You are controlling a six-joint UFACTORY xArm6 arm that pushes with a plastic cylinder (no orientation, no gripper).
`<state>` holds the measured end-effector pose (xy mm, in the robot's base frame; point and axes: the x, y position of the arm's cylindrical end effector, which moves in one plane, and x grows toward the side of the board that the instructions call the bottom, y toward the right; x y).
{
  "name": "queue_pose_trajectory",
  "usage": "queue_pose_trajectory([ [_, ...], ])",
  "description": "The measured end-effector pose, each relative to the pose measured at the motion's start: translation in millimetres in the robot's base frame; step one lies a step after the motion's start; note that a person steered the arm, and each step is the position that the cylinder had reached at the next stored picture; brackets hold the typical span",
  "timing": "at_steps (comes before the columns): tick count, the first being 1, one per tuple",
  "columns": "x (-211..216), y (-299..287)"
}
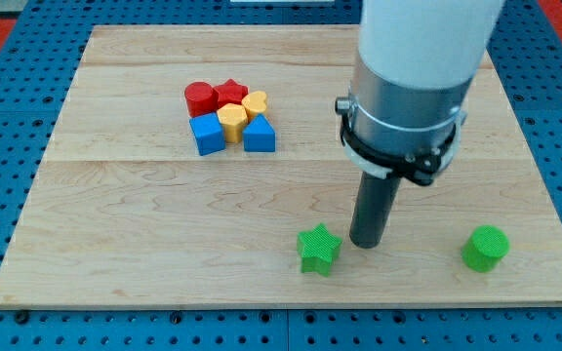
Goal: Push the green star towards group of blocks
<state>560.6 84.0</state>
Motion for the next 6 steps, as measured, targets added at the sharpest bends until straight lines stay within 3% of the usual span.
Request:
queue_pose_trajectory([
  [1, 15, -39],
  [3, -21, -117],
  [4, -21, -123],
  [5, 25, -123],
  [6, 27, -143],
])
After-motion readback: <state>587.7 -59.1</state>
